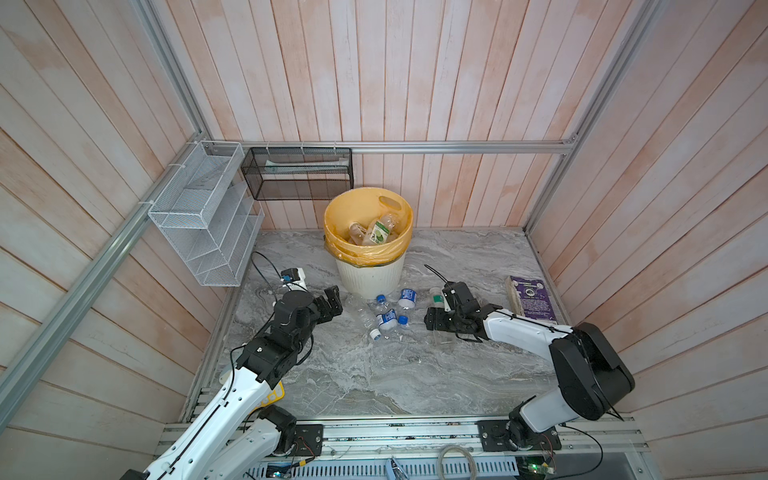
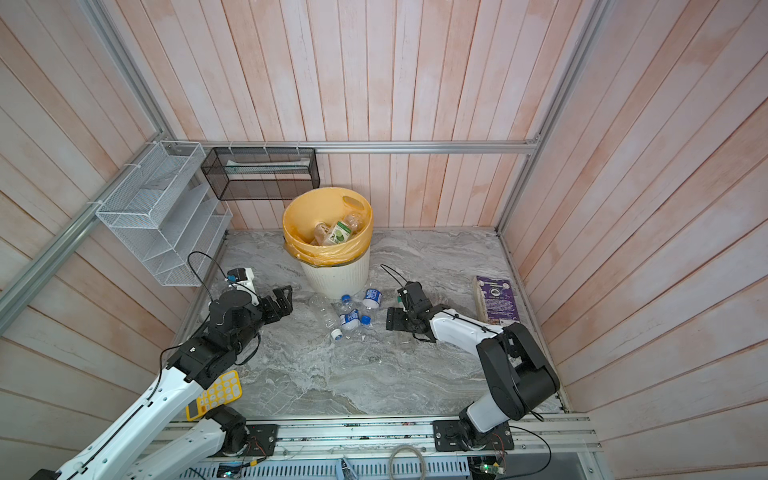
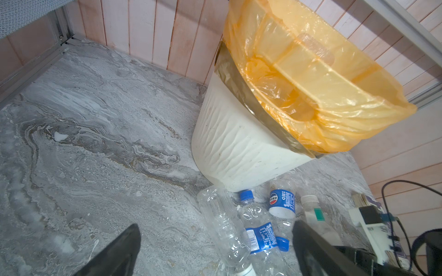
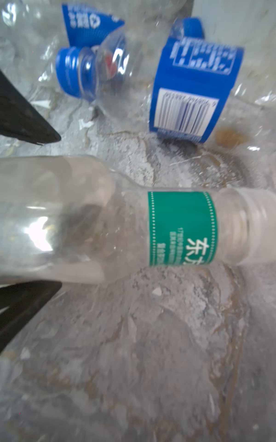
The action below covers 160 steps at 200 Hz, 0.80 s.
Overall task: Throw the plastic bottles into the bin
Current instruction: 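Grasp the green-label bottle with the right gripper while the left gripper withdraws, then lift the green-label bottle with the right gripper over the bin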
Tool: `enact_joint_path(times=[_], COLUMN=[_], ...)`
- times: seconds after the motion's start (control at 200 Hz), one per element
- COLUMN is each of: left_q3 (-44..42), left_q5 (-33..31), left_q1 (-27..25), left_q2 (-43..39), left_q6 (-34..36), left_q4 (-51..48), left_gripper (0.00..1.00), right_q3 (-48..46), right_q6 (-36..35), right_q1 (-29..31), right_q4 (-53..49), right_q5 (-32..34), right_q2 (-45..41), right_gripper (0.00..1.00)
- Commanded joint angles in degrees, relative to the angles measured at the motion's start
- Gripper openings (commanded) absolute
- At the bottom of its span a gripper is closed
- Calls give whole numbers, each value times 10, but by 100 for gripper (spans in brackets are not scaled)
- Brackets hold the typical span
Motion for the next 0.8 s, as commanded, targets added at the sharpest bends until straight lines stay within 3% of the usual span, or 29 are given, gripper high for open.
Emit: enact_joint_path(times=[0.0, 0.085, 0.28, 0.355, 0.47, 0.795], left_q3=[-11, -14, -13, -16, -24, -74], left_q5=[5, 9, 8, 1, -3, 6], left_q1=[1, 1, 1, 1, 1, 1], left_q2=[-2, 3, -2, -11, -21, -14], left_q6=[-5, -8, -10, -11, -15, -53], left_q4=[4, 8, 0, -6, -8, -1], left_gripper=[100, 100, 100, 100, 100, 100], right_q3=[-1, 9, 14, 8, 5, -25], right_q6=[-46, -65, -90, -95, -95, -70], right_q1=[-9, -8, -9, -9, -9, -26], right_q4=[-35, -48, -68, -71, -72, -8], right_q5=[30, 33, 59, 68, 79, 42], right_q2=[-33, -27, 15, 15, -3, -150], right_gripper=[87, 85, 67, 66, 55, 54])
